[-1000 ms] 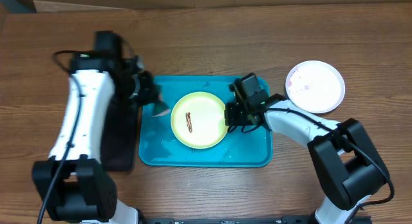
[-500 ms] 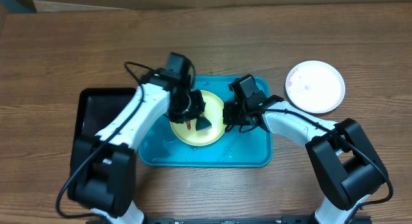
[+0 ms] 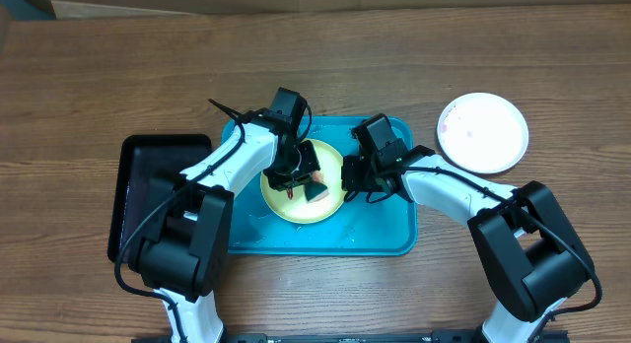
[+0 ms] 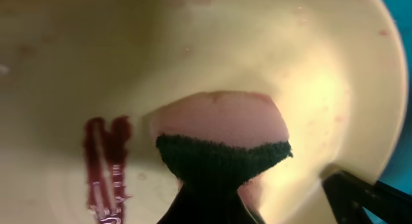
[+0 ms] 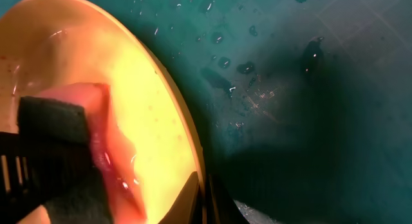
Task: Clean dirty plates on tray and stack at the side
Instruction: 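Scrub the yellow plate with the sponge in the left gripper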
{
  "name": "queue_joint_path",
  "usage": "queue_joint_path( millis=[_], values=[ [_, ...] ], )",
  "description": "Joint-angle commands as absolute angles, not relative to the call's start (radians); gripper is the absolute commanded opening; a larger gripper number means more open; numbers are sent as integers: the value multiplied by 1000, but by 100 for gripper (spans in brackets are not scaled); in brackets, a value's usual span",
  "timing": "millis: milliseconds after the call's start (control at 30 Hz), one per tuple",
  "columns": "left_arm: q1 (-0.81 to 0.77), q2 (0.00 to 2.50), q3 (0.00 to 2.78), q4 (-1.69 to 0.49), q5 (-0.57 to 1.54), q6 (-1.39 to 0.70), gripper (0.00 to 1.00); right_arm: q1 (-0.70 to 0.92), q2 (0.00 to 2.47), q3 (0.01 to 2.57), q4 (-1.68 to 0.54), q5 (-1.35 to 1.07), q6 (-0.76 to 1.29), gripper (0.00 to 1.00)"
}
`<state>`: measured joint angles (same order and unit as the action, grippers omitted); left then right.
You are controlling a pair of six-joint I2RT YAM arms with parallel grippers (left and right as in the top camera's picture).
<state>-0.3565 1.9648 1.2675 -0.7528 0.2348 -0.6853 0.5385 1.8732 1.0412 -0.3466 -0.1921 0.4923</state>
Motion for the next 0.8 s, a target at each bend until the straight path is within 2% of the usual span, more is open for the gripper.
queue_joint_path(
  millis=[0,200,400,533,700,767],
  values=[
    [-319,2013,1256,-810,-66,-670,4,537,1876,1035,-378,-109,494,4],
    [-294,1984,1342,-989,-324,-657,4,537,1876,1035,-378,-89,494,4],
    [-296,1978,1506,-1146,-356,-650,4,537,1876,1035,-374,-89,494,4],
    [-301,1978,1586,-1162,-213,-643,4,537,1876,1035,-374,-90,494,4],
    [-307,1982,1572,-1037,169,-571,4,537,1876,1035,-372,-90,495,4],
    [-318,1984,1549,-986,252,-571,4,537,1876,1035,-370,-90,495,4]
  ],
)
